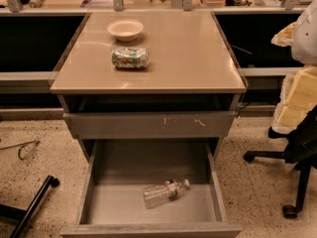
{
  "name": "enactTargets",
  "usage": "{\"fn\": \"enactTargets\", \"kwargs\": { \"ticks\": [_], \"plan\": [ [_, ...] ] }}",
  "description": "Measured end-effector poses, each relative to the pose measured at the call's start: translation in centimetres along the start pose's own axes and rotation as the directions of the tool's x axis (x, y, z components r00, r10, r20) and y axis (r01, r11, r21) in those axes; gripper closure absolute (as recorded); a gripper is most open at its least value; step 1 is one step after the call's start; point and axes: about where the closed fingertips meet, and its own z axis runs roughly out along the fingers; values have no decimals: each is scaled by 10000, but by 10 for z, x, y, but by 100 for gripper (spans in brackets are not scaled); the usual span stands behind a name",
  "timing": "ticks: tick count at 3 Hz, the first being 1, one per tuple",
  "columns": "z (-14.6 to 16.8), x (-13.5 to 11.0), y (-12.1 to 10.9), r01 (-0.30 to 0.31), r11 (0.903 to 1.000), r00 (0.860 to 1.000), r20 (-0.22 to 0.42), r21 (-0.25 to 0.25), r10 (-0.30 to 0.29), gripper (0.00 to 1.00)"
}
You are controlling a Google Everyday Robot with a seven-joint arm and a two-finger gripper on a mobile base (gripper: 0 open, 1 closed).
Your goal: Pick water bottle from middle drawer and place on counter
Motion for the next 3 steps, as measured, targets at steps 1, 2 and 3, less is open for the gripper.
{"fn": "enactTargets", "kwargs": {
  "ticks": [1,2,3],
  "plan": [
    [0,0,0,0,10000,10000,0,0,0,0],
    [32,3,15,-264,9991,9991,335,-341,275,1],
    [102,-8,54,-622,9900,9835,1613,-1265,824,8]
  ]
}}
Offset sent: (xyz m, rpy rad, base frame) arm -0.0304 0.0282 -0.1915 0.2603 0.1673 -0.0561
